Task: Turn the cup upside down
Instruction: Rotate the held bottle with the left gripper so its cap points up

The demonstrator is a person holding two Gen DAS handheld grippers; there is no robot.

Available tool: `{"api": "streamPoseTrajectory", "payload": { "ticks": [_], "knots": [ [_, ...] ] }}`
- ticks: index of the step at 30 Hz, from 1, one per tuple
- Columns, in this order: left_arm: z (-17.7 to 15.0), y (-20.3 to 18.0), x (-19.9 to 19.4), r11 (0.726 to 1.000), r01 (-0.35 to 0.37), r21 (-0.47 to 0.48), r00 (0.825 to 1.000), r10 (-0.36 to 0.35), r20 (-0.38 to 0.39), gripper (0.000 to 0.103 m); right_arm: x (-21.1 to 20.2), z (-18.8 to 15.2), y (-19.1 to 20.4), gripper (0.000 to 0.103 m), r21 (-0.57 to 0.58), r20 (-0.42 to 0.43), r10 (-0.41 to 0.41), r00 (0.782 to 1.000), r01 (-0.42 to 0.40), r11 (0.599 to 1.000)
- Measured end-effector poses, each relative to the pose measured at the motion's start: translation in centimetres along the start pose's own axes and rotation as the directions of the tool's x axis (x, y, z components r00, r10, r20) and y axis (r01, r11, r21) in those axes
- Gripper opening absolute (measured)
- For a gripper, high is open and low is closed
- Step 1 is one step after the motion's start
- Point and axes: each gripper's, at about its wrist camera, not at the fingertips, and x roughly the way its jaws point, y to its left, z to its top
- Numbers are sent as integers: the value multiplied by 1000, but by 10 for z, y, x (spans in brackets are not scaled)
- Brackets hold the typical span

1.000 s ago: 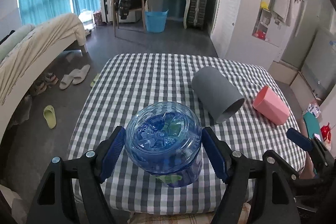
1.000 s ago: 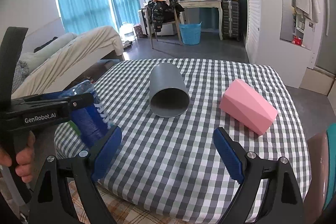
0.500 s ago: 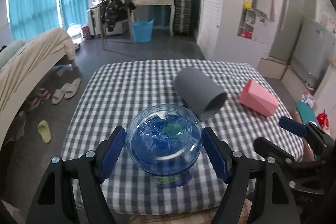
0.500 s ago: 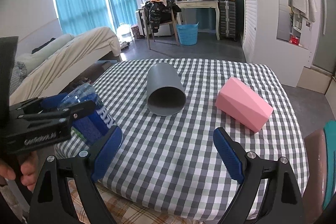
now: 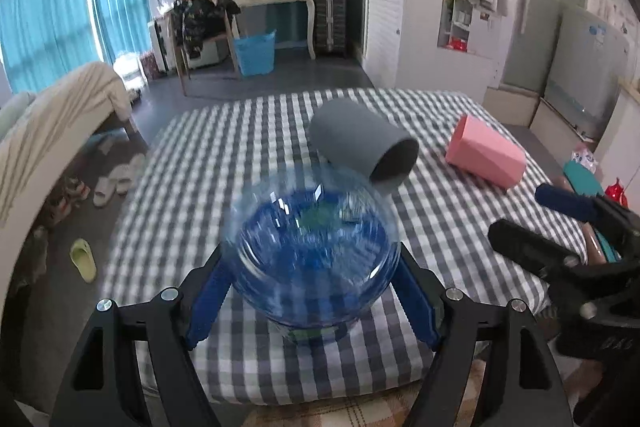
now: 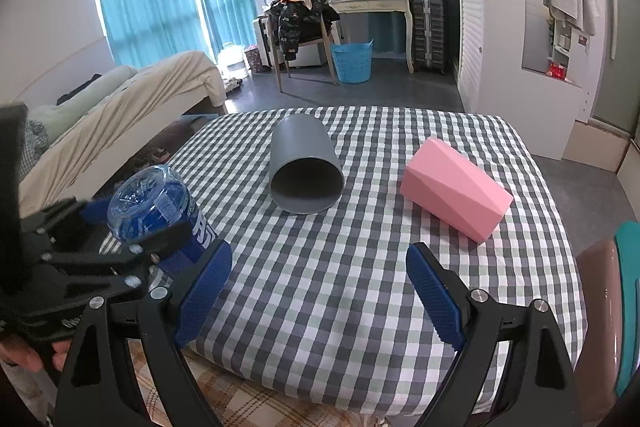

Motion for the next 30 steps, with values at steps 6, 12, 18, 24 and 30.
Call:
{"api": "streamPoseTrajectory", "payload": {
  "ticks": [6,12,18,24,30],
  "knots": [
    [-12,-1,8,1000,20,-7,1000,-20,23,78,-1,-2,-1,89,1,-3,-5,1000,5,1000],
    [-14,-3,8,1000,7,-17,998,-6,59,71,-4,-1,-5,89,17,14,-23,1000,23,1000],
    [-14,-11,11,1000,19,-16,996,-18,88,71,-8,3,-12,89,33,32,-48,998,47,998],
    [-14,-18,14,1000,25,6,993,-25,112,71,-9,4,-13,89,32,28,-57,998,56,998],
    [-11,-18,15,999,34,19,994,-36,105,73,-9,4,-12,89,27,23,-56,998,56,998]
  ]
}}
